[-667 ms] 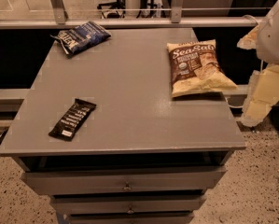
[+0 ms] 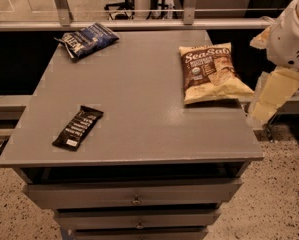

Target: Move brown chip bag near blue chip bag

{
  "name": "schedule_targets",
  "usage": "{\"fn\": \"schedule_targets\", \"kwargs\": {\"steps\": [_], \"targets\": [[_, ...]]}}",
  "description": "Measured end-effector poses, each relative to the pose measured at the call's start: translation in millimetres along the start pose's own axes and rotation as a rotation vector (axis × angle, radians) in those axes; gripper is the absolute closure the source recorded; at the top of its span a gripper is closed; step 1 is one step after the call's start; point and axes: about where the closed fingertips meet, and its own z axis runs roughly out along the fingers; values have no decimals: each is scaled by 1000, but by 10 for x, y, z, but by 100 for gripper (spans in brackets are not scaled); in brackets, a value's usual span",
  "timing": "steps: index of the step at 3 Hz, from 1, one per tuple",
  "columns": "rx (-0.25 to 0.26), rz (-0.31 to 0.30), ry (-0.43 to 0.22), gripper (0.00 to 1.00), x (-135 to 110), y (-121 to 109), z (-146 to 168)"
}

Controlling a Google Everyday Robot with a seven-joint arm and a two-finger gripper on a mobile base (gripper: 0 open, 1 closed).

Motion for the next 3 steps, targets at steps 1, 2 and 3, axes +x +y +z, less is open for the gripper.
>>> {"fn": "schedule_targets", "kwargs": {"steps": [1,2,3], "targets": [[67,54,-71,0,-31,-355,166],[131,120,-147,0,-174,-772,379],[159,220,-201,0,-258,-1144,685]]}}
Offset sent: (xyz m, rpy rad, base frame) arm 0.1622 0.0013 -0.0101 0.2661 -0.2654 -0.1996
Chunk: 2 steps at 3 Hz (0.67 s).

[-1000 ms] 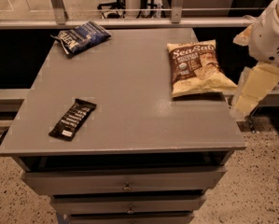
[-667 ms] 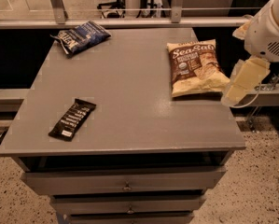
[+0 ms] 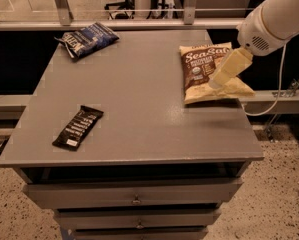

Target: Move brown chip bag near blue chip bag

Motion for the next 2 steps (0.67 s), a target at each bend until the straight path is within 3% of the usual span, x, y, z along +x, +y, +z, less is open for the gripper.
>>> {"fn": "schedule_targets", "kwargs": {"steps": [1,2], "targets": [[12,124,-4,0,25,-230,497],[13,188,14,0,100,-299,749]]}}
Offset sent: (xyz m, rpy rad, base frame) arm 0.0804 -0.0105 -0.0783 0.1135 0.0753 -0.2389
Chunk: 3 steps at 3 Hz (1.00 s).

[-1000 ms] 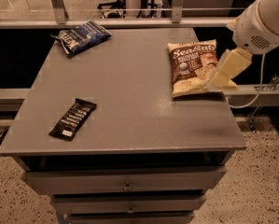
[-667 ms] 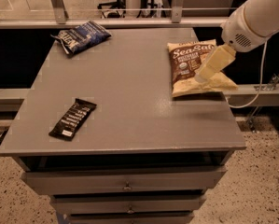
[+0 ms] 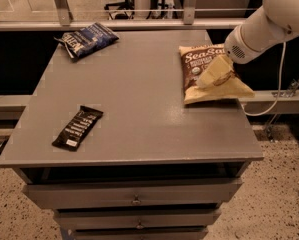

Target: Move brown chip bag near blue chip bag

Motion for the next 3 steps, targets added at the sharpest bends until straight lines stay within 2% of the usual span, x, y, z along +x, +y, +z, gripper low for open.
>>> {"fn": "schedule_targets", "kwargs": {"steps": [1,2,3], "targets": [[-47,46,-2,26,-17,16,173],[-70,49,-22,49,-110,38,169],[-91,21,-68,72,-291,100,72]]}}
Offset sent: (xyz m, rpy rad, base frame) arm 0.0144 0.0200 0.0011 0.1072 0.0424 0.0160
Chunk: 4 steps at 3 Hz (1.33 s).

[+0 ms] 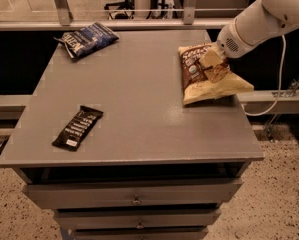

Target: Move brown chip bag near blue chip bag

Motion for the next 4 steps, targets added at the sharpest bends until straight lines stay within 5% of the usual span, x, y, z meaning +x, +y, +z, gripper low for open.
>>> {"fn": "schedule_targets", "kwargs": {"steps": [1,3,4], "targets": [[-7,-50,-50,95,-220,82,-125],[-4,-105,-94,100,-426,164,-247],[16,-205,-157,100,-754,321,-90]]}}
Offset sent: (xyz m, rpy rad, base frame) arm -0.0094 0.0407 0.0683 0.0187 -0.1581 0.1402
